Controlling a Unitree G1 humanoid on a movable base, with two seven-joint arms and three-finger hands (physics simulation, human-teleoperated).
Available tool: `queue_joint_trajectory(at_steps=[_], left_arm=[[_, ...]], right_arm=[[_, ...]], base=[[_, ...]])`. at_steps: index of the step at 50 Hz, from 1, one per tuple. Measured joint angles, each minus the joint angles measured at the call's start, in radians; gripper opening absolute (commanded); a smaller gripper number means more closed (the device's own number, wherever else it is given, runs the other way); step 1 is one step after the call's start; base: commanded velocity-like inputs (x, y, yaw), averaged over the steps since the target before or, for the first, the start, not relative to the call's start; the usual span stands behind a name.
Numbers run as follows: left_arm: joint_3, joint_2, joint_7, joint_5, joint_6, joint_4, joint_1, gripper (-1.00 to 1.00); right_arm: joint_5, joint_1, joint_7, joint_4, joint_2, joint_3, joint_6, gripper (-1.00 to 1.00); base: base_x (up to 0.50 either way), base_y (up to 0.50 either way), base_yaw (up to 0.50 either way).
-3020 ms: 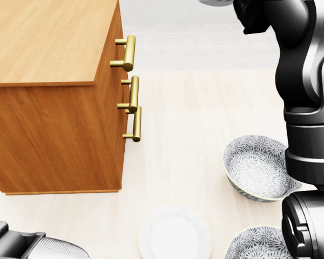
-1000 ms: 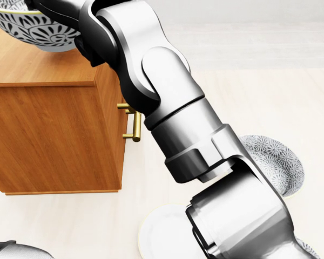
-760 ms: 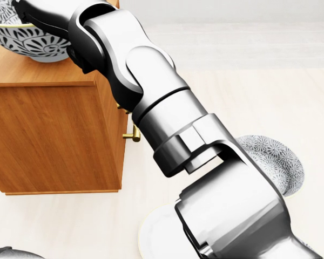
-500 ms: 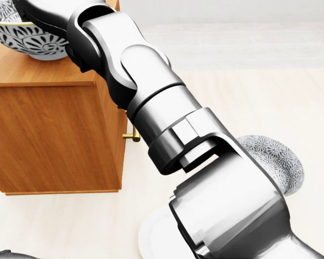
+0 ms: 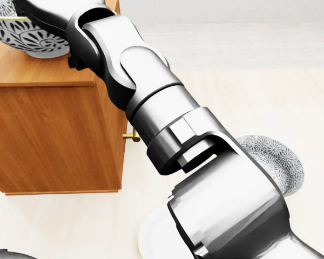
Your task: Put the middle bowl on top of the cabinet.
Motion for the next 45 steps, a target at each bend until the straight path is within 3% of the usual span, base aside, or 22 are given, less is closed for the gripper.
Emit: queue_joint_trajectory(at_steps=[1, 12, 26, 32, 45], left_arm=[[0.001, 0.001, 0.001, -0.001, 0.0, 0.0, 0.001, 1.0], [0.006, 0.008, 0.005, -0.01, 0.0, 0.0, 0.015, 1.0], [0.0, 0.008, 0.004, -0.007, 0.0, 0.0, 0.026, 1.0], [-0.003, 0.001, -0.003, 0.001, 0.0, 0.0, 0.028, 1.0], [-0.023, -0.014, -0.015, 0.026, 0.0, 0.0, 0.018, 1.0]], right_arm=[[0.0, -0.001, -0.003, 0.0, 0.0, -0.001, 0.0, 0.43], [-0.003, -0.009, -0.03, -0.006, -0.002, -0.003, 0.0, 0.82], [0.003, -0.017, 0.028, -0.07, -0.012, 0.003, 0.0, 0.85], [-0.007, -0.011, 0.109, -0.161, -0.024, 0.012, 0.006, 0.89], [-0.059, 0.057, 0.341, -0.46, -0.05, 0.021, 0.051, 0.89]], base=[[0.0, 0.0, 0.0], [0.0, 0.0, 0.0], [0.0, 0.0, 0.0], [0.0, 0.0, 0.0], [0.0, 0.0, 0.0]])
